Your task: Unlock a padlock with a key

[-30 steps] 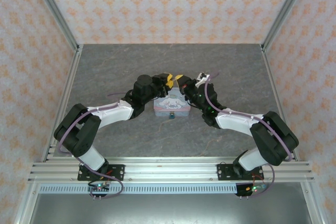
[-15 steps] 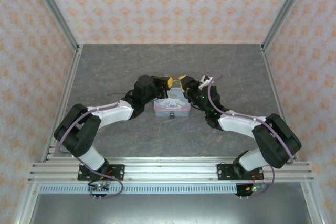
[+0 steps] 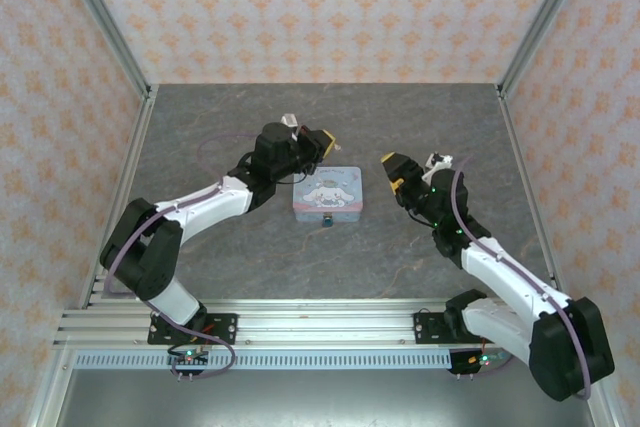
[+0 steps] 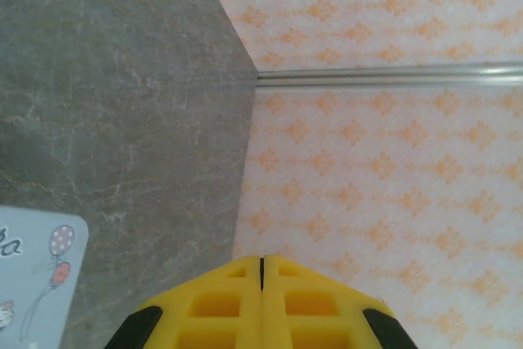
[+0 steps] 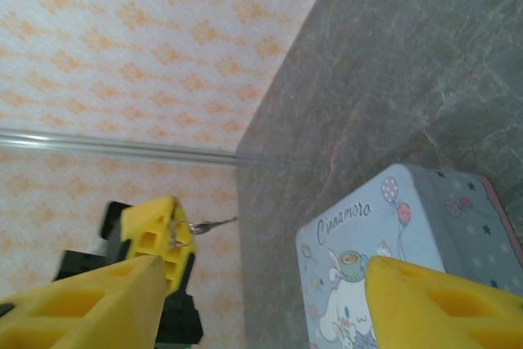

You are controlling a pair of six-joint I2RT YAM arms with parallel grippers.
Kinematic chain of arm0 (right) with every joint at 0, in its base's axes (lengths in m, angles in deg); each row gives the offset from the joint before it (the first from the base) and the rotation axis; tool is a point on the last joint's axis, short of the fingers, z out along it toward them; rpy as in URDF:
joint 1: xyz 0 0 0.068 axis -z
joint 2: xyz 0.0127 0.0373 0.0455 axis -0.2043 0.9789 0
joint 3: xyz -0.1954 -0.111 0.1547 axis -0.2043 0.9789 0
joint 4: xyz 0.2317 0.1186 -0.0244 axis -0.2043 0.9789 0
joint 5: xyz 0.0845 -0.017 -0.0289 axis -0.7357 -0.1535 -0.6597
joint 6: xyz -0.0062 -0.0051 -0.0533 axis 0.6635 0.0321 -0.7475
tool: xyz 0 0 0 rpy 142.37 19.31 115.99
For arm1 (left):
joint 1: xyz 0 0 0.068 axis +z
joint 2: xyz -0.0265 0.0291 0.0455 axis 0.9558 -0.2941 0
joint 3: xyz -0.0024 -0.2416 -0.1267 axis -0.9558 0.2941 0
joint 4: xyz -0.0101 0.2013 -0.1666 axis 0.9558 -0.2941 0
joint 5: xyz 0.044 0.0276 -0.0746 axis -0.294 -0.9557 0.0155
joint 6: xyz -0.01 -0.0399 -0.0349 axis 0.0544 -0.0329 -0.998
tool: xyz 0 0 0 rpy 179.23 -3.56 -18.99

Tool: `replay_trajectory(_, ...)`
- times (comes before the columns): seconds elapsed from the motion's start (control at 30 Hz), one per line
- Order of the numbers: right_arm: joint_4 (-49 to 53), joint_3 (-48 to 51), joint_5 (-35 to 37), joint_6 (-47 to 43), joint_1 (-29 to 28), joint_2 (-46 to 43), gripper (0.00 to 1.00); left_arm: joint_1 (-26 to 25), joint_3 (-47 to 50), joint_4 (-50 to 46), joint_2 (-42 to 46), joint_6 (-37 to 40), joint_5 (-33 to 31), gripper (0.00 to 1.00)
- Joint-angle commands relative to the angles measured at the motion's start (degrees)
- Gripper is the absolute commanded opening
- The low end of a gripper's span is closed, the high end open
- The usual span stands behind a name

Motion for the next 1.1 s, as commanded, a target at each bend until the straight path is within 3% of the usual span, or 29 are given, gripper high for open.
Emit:
replay_trajectory(0.0,-3.69,-3.05,-7.69,-0.29,0.2,3.18,0.65,0.15,-0.78,-2.04,3.69,13.92,0.52,0.0)
replay_trajectory(0.2,-15.93,-5.19,-8.28,5.32,-1.01,8.94,0.58,0.14,1.72,2.86,6.53,18.48,-1.15,0.0)
replay_trajectory(0.67,-31.93,-12.78,-1.44,7.22,-8.44,20.47,0.52,0.2,5.01,12.53,6.58,13.2,-5.71,0.0)
replay_trajectory(1.07,-38.75,-12.07,1.72,7.73,-8.78,24.5,0.5,0.04,8.01,20.22,4.31,5.4,-7.91,0.0)
